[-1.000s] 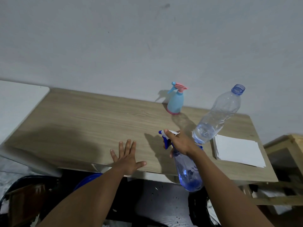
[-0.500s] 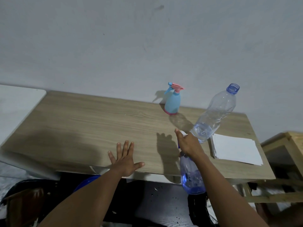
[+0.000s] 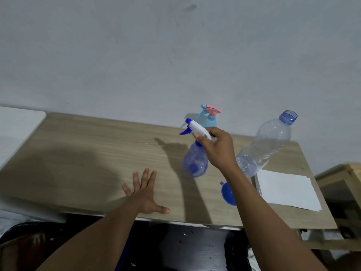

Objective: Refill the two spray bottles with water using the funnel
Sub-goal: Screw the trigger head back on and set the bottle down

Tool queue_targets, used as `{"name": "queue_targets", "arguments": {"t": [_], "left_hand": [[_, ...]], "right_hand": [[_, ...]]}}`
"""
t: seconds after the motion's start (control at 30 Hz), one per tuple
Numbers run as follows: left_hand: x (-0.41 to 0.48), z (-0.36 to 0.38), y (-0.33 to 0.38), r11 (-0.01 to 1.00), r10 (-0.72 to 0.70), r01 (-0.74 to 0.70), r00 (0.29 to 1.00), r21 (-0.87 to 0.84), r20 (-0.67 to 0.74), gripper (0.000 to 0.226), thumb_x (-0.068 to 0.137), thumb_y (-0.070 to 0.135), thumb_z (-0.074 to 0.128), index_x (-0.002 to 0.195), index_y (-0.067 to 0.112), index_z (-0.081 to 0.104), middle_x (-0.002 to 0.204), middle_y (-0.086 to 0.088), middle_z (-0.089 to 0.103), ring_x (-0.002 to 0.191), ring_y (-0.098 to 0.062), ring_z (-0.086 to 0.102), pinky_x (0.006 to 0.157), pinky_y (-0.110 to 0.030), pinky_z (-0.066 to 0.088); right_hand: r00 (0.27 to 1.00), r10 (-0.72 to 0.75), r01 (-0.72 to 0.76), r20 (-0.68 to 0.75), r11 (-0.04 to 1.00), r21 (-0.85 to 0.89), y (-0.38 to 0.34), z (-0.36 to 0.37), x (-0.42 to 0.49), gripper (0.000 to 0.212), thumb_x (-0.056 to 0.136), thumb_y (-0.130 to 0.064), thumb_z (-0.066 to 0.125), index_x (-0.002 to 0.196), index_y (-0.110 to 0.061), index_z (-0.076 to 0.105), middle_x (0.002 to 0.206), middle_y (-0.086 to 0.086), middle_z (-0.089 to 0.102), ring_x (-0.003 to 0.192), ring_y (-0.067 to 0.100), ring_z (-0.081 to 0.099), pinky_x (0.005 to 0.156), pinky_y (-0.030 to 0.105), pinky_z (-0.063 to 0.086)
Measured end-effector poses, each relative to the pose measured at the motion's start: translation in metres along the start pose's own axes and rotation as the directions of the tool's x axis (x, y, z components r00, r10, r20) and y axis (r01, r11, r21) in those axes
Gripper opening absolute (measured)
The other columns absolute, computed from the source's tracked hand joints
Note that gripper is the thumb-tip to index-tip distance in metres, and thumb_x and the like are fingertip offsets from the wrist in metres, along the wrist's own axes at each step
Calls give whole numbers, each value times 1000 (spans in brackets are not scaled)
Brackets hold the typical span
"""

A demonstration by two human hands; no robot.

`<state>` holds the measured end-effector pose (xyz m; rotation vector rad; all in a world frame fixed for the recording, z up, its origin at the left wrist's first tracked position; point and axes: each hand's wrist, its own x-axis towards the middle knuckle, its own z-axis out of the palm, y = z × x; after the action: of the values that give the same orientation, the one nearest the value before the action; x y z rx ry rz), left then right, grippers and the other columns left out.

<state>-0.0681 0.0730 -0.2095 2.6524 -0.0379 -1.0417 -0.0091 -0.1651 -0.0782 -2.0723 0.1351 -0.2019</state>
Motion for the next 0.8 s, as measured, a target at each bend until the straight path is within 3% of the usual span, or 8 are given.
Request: {"name": "queue_targets", "arguments": {"t": [0.13,0.27,0.37,0.5,0.8], "left_hand": [[5,-1,-2,1000,15,-15,999,-1,33,155,37,88,67,137,41,-41,142,13,-54,127,-29,-54,101,-73,-21],[11,-8,-2,1000,15,-15,999,6,28,158,32,87,69,138,43,-40,140,13,-55,126,-31,-54,100,-75,-20],[15,-9,-3,1000,19,-19,1000,11,15,159,29,86,69,140,43,-37,142,13,-53,128,-32,-53,100,-76,-19],[14,-8,-3,1000,19,-19,1000,-8,11,161,27,83,72,140,44,-36,143,13,-52,126,-30,-54,99,-74,-23],[14,-9,1,1000,-14,13,1000,3,6,161,29,81,73,138,42,-38,141,12,-55,125,-30,-56,98,-73,-25]], "right_hand": [[997,-73,75,31,995,-70,-11,22,42,16,90,-24,70,103,-15,73,82,-1,70,68,9,60,61,20,43],[993,-85,100,76,972,-214,-18,46,88,13,91,-18,66,100,-10,69,80,5,66,71,22,58,65,35,44],[993,-76,97,88,960,-264,-20,62,110,9,91,-19,64,98,-14,69,79,1,65,72,20,58,65,31,43],[995,-49,70,92,966,-248,-17,79,128,8,91,-18,62,96,-17,68,81,3,67,75,24,63,69,37,50],[995,8,19,101,964,-265,-16,86,142,26,90,-3,49,112,-13,61,96,7,64,90,31,64,76,43,53]]}}
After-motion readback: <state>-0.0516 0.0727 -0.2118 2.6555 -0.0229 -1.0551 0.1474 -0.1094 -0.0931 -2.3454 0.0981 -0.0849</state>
